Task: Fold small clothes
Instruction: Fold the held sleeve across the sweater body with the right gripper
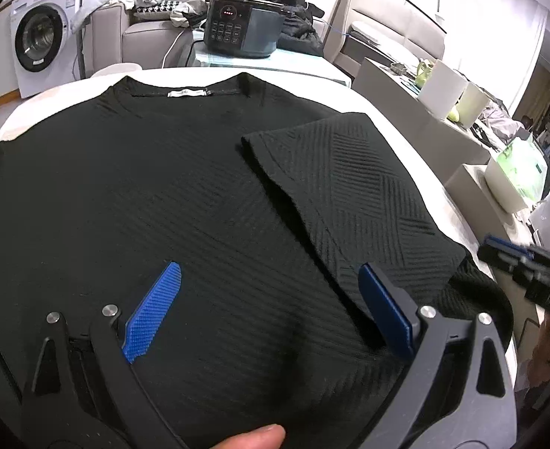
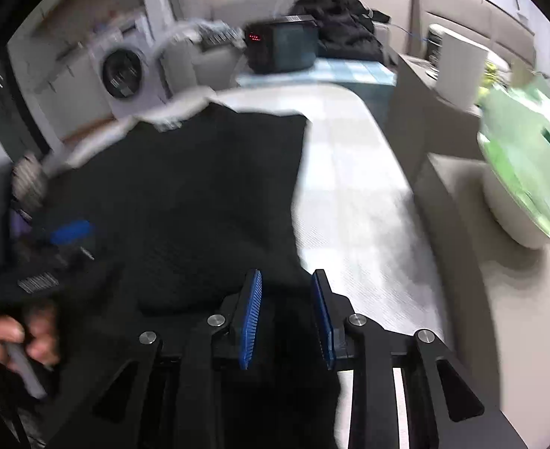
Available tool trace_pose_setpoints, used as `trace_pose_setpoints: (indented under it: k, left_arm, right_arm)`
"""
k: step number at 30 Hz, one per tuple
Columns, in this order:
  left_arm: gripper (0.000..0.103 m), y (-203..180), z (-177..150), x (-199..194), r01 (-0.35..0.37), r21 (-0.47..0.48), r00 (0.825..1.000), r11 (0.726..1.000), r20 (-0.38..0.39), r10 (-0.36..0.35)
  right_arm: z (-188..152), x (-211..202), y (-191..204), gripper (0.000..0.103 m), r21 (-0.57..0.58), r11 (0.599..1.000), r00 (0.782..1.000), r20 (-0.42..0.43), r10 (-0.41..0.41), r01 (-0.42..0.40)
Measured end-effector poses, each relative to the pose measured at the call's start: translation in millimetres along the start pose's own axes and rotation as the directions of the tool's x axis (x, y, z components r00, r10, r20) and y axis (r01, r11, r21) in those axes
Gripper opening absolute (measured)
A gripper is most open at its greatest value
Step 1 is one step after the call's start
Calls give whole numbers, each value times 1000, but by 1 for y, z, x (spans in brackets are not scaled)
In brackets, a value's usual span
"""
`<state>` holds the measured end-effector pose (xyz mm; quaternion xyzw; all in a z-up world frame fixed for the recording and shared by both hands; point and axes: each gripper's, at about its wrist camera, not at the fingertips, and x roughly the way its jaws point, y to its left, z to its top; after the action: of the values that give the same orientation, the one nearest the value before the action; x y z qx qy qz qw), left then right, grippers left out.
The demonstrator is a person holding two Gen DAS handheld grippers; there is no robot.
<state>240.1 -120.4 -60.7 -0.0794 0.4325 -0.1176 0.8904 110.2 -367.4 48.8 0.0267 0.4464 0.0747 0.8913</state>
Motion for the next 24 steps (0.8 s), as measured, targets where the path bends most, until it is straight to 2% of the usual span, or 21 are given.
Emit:
trace_pose_setpoints:
  k: [2, 4, 6, 7, 9, 10, 13, 15, 16, 17, 18, 19, 20, 22, 24]
  left_arm:
    - [95, 0, -2, -5, -8, 9, 1000, 1000, 9, 8]
    - [95, 4, -6, -13, -16, 8, 1000, 1000, 15, 15]
    - [96, 11, -11, -23, -30, 5, 999, 1000, 25, 30]
    - [98, 16, -14, -28, -46, 4, 998, 999, 30, 46]
    - [100, 28, -21, -40, -76, 1, 996, 997, 38, 75]
    - [100, 38, -25, -47, -96, -7, 994, 995, 42, 96]
    - [102, 72, -36, -70, -157, -61, 986, 986, 55, 160]
    - [102, 102, -42, -90, -197, -133, 976, 971, 71, 208]
    - [102, 121, -47, -103, -228, -188, 965, 955, 88, 248]
    - [101, 139, -52, -115, -266, -243, 949, 933, 106, 298]
    - [101, 157, -57, -128, -303, -295, 930, 906, 118, 349]
    - [101, 181, -62, -142, -331, -357, 911, 873, 120, 395]
    - [101, 201, -66, -151, -341, -407, 900, 847, 119, 419]
    - [101, 238, -75, -165, -352, -501, 885, 790, 95, 455]
    - [100, 276, -86, -173, -344, -591, 881, 730, 66, 469]
  right_arm:
    - [7, 4, 4, 29, 26, 999, 999, 46, 27, -29]
    - [13, 16, 7, 28, 28, 995, 992, 77, 98, -100]
    - [12, 33, 19, 28, 8, 988, 988, 28, 154, -154]
    - [10, 41, 24, 28, -18, 992, 992, 2, 129, -129]
    - [3, 51, 31, 28, -94, 996, 999, -47, 0, -4]
    - [-1, 56, 33, 27, -121, 991, 995, -67, -68, 59]
    - [-2, 47, 40, 27, -113, 988, 992, -54, -113, 106]
    - [0, 35, 49, 32, -94, 993, 996, -25, -81, 78]
    - [1, 31, 53, 37, -75, 996, 999, -9, -41, 41]
    - [3, 25, 58, 49, -50, 999, 1000, 7, 8, -8]
    - [3, 20, 65, 55, -30, 998, 998, 26, 59, -58]
    - [4, 16, 73, 55, -28, 995, 994, 40, 97, -96]
    - [6, 12, 79, 55, -37, 994, 993, 45, 108, -106]
    - [7, 10, 98, 55, -74, 991, 992, 55, 113, -109]
    - [7, 10, 110, 55, -92, 988, 990, 53, 131, -126]
